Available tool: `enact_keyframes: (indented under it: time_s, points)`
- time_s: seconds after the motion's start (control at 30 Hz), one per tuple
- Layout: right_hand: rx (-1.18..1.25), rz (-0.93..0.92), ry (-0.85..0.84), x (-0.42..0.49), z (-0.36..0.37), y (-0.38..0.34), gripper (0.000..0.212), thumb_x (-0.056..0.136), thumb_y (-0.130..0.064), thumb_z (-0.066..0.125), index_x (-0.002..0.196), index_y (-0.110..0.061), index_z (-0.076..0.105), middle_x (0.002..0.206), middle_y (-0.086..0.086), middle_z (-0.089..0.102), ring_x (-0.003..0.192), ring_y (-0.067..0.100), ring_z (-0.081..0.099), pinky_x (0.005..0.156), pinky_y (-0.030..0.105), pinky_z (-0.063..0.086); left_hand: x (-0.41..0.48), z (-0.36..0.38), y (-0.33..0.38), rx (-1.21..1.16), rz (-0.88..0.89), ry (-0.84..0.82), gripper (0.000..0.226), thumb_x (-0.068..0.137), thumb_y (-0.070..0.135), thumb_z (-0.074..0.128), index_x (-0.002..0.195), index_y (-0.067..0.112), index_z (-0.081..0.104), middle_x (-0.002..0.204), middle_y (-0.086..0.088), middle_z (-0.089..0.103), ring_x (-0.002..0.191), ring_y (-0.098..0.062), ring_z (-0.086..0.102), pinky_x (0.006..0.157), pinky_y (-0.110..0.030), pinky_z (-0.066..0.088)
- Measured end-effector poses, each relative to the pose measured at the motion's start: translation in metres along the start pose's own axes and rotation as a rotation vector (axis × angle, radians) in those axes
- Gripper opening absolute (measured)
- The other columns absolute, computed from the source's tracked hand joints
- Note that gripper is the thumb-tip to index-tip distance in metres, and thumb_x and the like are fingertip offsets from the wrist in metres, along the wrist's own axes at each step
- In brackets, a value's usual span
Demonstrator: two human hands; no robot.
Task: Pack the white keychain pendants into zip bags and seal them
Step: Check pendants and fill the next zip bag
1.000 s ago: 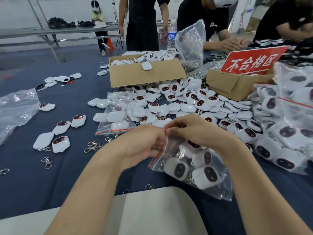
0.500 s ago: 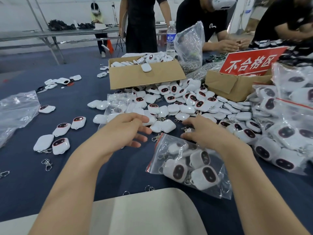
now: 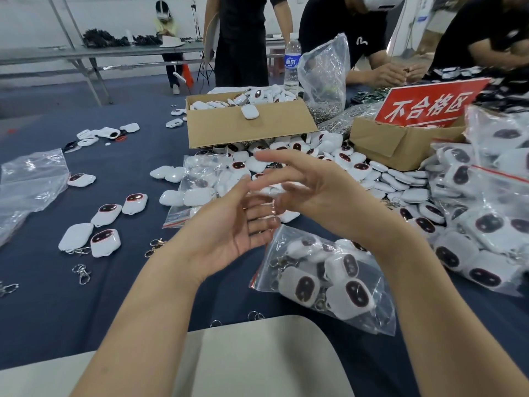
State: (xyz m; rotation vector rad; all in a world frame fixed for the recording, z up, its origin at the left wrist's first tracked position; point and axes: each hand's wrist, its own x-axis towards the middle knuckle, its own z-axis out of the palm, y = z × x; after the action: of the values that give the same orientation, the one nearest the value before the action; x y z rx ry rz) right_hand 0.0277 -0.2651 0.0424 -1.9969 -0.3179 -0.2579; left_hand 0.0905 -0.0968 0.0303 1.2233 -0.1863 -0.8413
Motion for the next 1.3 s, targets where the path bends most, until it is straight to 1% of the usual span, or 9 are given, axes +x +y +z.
enact_keyframes:
  time_s: [0.07,0.2,0.33,0.47,0.63,0.97,1.07,1.2,1.3]
  points:
    - [0.074,-0.005,-0.040,0.000,0.004,-0.002,0.061,0.090,0.022,0.056,0.136,-0.018,0.054,0.117,-0.003,0.074,0.125,0.014,0.060,0.106,0.035,0.049,0.001,0.000,0.002,-0.054,0.033,-0.026,0.034,0.107,0.037,0.047,0.121,0.008,0.058,0.075,-0.003,0.062,0.058,-0.010,0.059,0.051,-0.020,0.052]
    - [0.189,0.017,-0.114,-0.004,-0.002,-0.003,0.053,0.095,0.014,0.054,0.140,-0.015,0.055,0.125,-0.002,0.072,0.125,0.017,0.060,0.102,0.023,0.047,-0.001,-0.006,0.004,-0.061,0.096,-0.021,0.028,0.101,0.020,0.058,0.125,0.006,0.063,0.083,-0.003,0.057,0.060,-0.008,0.058,0.054,-0.019,0.052]
    - [0.184,0.079,0.098,-0.004,-0.007,-0.002,0.033,0.100,-0.005,0.057,0.128,-0.022,0.066,0.122,-0.007,0.072,0.114,0.005,0.066,0.102,0.029,0.052,-0.006,-0.007,0.002,0.346,0.261,0.139,0.026,0.108,0.024,0.047,0.121,0.024,0.069,0.085,0.002,0.068,0.066,-0.009,0.058,0.061,-0.023,0.054]
    - [0.099,0.262,0.107,-0.001,-0.002,0.008,0.025,0.096,-0.018,0.066,0.121,-0.023,0.071,0.092,-0.004,0.073,0.080,0.005,0.068,0.081,0.033,0.062,-0.002,-0.002,0.001,0.653,0.431,0.258,0.026,0.106,0.023,0.050,0.123,0.024,0.070,0.098,-0.011,0.071,0.074,-0.008,0.058,0.063,-0.018,0.051]
    - [0.204,0.257,0.156,0.002,-0.004,0.011,0.019,0.095,-0.012,0.067,0.113,-0.011,0.074,0.090,0.005,0.072,0.075,0.009,0.066,0.079,0.037,0.063,0.000,0.000,-0.002,0.513,0.467,0.195,0.023,0.102,0.013,0.059,0.119,0.024,0.069,0.105,-0.006,0.075,0.086,-0.004,0.063,0.075,-0.018,0.055]
    - [0.182,0.226,0.167,0.001,-0.004,0.014,0.013,0.095,-0.020,0.069,0.103,-0.025,0.078,0.081,-0.012,0.073,0.078,0.003,0.068,0.078,0.032,0.063,-0.001,-0.006,-0.001,0.485,0.486,0.166,0.023,0.097,0.012,0.066,0.117,0.021,0.072,0.112,-0.011,0.074,0.092,-0.006,0.065,0.092,-0.022,0.053]
    - [0.179,0.204,0.205,0.003,-0.001,0.014,0.013,0.095,-0.021,0.069,0.096,-0.031,0.077,0.087,-0.006,0.074,0.081,0.005,0.068,0.075,0.028,0.061,-0.002,-0.007,0.000,0.488,0.483,0.161,0.022,0.097,0.015,0.066,0.117,0.022,0.072,0.110,-0.006,0.076,0.097,-0.007,0.067,0.094,-0.024,0.053]
    - [0.160,0.185,0.224,0.006,0.002,0.014,0.015,0.095,-0.019,0.068,0.094,-0.032,0.076,0.081,-0.011,0.074,0.077,0.002,0.066,0.072,0.020,0.058,-0.001,-0.007,0.000,0.495,0.498,0.171,0.023,0.098,0.013,0.064,0.118,0.023,0.071,0.107,-0.014,0.074,0.095,-0.009,0.067,0.089,-0.024,0.056]
    - [0.183,0.182,0.242,0.007,0.004,0.014,0.014,0.095,-0.016,0.068,0.093,-0.028,0.075,0.075,-0.010,0.074,0.072,0.002,0.068,0.072,0.018,0.058,-0.001,-0.005,-0.001,0.492,0.520,0.168,0.026,0.098,0.010,0.063,0.118,0.024,0.071,0.095,-0.008,0.069,0.090,-0.009,0.065,0.085,-0.020,0.057]
